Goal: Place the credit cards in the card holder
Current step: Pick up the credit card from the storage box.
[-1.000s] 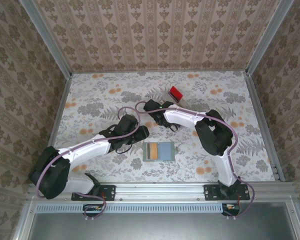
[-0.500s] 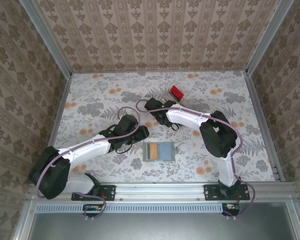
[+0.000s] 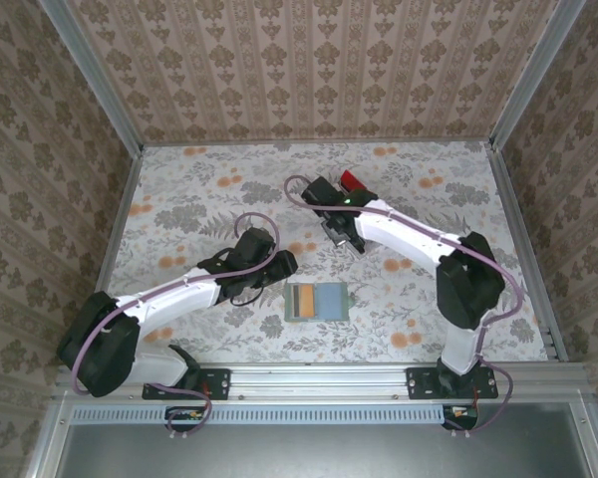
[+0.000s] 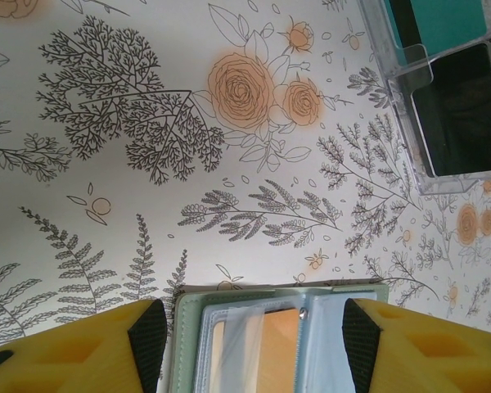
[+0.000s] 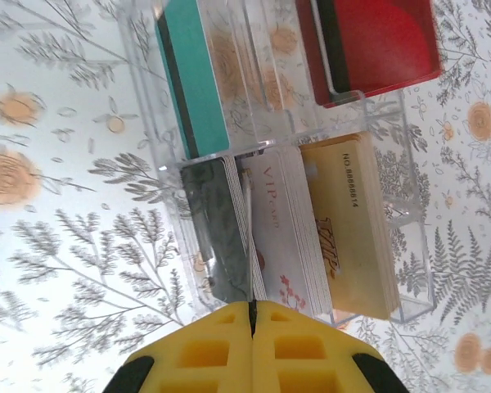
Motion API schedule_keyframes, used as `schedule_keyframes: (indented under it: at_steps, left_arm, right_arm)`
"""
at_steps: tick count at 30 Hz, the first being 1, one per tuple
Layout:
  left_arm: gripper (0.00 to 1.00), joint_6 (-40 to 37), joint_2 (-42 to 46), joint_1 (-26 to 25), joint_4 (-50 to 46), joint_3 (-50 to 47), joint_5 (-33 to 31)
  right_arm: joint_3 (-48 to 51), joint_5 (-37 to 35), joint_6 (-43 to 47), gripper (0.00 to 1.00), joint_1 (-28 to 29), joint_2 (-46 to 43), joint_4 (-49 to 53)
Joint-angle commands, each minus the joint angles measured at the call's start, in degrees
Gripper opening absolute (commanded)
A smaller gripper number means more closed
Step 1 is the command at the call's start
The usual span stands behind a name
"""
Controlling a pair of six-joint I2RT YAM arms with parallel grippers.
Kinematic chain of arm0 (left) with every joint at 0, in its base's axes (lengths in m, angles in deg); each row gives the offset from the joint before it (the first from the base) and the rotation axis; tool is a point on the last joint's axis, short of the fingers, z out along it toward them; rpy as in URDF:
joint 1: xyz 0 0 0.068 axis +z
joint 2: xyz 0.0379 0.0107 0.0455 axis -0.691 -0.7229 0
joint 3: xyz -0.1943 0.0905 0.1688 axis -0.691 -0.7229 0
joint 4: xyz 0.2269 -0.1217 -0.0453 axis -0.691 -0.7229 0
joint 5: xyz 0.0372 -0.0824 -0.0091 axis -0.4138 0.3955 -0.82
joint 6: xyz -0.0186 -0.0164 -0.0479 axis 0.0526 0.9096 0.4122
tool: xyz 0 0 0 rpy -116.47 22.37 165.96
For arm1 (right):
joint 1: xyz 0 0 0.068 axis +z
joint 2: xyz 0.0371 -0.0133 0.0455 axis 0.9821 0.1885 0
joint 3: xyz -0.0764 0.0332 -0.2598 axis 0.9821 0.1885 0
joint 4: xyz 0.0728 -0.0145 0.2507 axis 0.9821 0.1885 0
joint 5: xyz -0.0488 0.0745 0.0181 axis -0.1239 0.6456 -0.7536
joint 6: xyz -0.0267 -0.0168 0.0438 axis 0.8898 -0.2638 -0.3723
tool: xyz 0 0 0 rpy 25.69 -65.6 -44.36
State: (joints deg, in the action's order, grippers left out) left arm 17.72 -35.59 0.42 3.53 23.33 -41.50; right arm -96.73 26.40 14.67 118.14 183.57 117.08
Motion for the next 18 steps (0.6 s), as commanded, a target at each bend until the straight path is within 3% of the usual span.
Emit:
schedule_keyframes:
  at_steps: [1,5,8,12,18]
  left_arm:
    - [0.62,0.3,1.5,0.6,0.7,0.7,1.5]
    - [0.62,0.7,2.6,0.7,3.6,0.3,3.2]
    - [0.66,1.7,3.5,2.0,8.9,-1.2,7.2]
    - [0.69,3.8,4.1,4.2,18.4,-3.0,14.1]
    - [0.72,5.7,2.6,4.9,25.7,-1.8,20.9]
  right_arm:
    - [1.7,8.0,-5.0,0.0,-1.3,-4.0,1.4]
    - [5.0,18.1,-9.8,0.0,-3.2,-9.7,-1.7]
    - [10.6,31.3,-16.0,0.0,-6.3,-15.8,-8.4]
    - [22.7,50.8,-29.1,0.0,-11.1,-23.7,-25.2]
    - [28.5,58.9,-36.9,0.0,-11.7,-27.3,-34.7]
